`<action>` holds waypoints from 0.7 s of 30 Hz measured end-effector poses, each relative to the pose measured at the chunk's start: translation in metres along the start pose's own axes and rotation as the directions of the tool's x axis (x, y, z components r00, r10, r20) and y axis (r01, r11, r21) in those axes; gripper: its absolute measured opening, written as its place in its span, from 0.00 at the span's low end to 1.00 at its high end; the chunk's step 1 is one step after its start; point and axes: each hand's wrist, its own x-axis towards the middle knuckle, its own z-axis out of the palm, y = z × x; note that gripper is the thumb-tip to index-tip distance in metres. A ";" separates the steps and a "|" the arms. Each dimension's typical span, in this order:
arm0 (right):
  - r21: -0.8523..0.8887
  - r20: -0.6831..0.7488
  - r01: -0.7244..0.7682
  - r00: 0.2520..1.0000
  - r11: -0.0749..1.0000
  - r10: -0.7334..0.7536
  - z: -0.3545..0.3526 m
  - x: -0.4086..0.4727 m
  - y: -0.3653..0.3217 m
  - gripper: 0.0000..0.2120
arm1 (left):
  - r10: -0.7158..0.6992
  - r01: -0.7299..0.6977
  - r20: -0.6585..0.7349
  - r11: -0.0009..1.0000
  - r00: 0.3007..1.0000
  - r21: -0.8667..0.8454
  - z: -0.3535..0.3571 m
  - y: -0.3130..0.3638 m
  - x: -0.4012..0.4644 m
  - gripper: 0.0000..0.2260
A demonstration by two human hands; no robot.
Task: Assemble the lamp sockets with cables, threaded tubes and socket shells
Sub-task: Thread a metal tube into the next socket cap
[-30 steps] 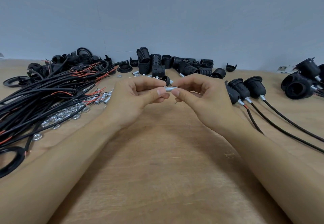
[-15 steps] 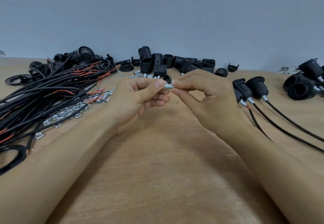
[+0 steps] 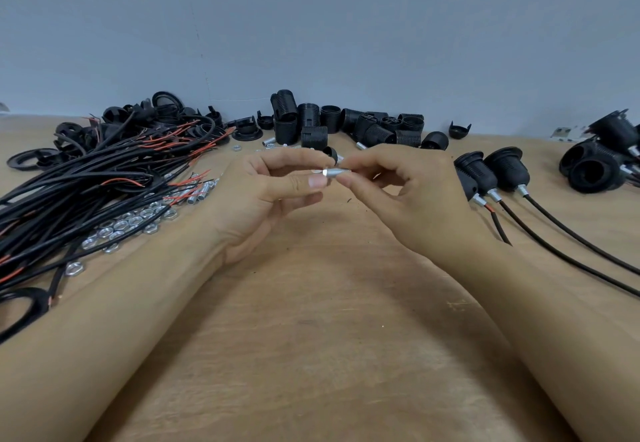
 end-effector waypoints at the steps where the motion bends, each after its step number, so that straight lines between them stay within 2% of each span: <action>1: -0.002 0.008 -0.033 0.999 0.999 0.033 0.001 0.000 0.000 0.05 | 0.018 -0.018 -0.008 1.000 1.000 -0.004 0.000 0.001 0.000 0.10; 4: 0.038 -0.002 -0.119 0.993 0.992 0.119 0.003 0.001 0.001 0.05 | 0.065 -0.069 -0.068 0.996 0.996 -0.059 -0.004 0.004 0.000 0.15; 6: 0.078 -0.005 -0.182 0.983 0.980 0.182 0.004 0.001 0.001 0.06 | 0.103 -0.100 -0.082 0.994 0.991 0.034 -0.005 0.004 0.000 0.19; 9: 0.132 0.002 -0.246 0.969 0.960 0.248 0.003 0.001 0.002 0.03 | 0.090 -0.085 -0.033 0.989 0.995 0.119 -0.001 0.003 -0.002 0.25; 13: 0.199 0.009 -0.280 0.959 0.939 0.284 0.002 0.002 0.003 0.03 | 0.150 -0.141 -0.075 0.983 0.986 0.115 0.000 0.003 -0.004 0.25; 17: 0.240 0.004 -0.286 0.956 0.928 0.293 0.003 0.003 0.004 0.04 | 0.170 -0.148 -0.075 0.960 0.983 0.237 0.003 0.001 -0.004 0.28; 21: 0.244 0.013 -0.296 0.953 0.924 0.302 0.003 0.002 0.005 0.03 | 0.225 -0.205 -0.089 0.961 0.970 0.185 -0.002 0.003 -0.004 0.24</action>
